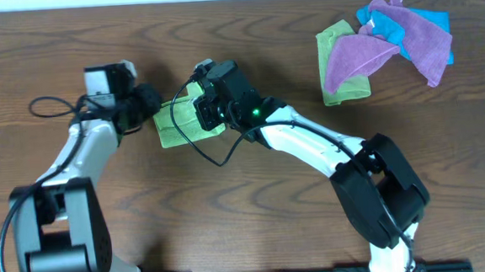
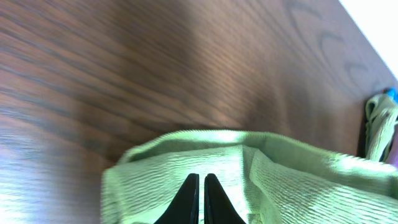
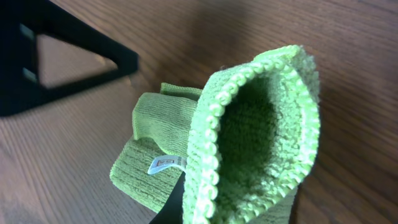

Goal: Fold the cloth

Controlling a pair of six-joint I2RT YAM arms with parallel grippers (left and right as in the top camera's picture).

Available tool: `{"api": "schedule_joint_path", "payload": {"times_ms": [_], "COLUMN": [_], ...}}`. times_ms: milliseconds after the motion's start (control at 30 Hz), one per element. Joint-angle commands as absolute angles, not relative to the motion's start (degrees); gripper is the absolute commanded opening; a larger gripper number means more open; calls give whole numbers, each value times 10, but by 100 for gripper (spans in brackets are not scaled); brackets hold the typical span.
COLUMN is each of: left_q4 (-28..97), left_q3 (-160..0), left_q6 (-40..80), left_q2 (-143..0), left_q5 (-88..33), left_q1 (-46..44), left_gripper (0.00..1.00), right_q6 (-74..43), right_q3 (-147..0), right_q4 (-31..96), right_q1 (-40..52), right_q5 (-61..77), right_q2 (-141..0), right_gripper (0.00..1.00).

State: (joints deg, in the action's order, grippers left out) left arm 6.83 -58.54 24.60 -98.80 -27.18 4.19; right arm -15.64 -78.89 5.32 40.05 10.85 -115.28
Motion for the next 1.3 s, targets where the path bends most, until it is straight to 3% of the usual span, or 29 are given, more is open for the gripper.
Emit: {"api": "schedule_joint_path", "payload": {"times_ms": [0,500,600,767,1267], "left_q4": [82,120,120,120,121], "left_q3": [-599,-599,-599,-599,-620], "left_q6": [227,208,208,208,208], "left_q2": [-965,-946,-946,-946,-946], "left_q5": [-268,-268,-268,-269,-268], "left_q1": [66,105,105,105,106], "left_gripper": [6,6,6,6,6], "right_q6": [-145,-145,-145,-145,-145], "right_q3": [-809,-872,-872,-872,-873], "right_q4": [54,68,71,71,61], "right_q1": [414,439,440,442,470], "right_q5": [107,109,110,110,166], "right_q2": [-1176,-1248,-1248,-1248,-1248], "right_gripper": [2,3,8,24,35]}}
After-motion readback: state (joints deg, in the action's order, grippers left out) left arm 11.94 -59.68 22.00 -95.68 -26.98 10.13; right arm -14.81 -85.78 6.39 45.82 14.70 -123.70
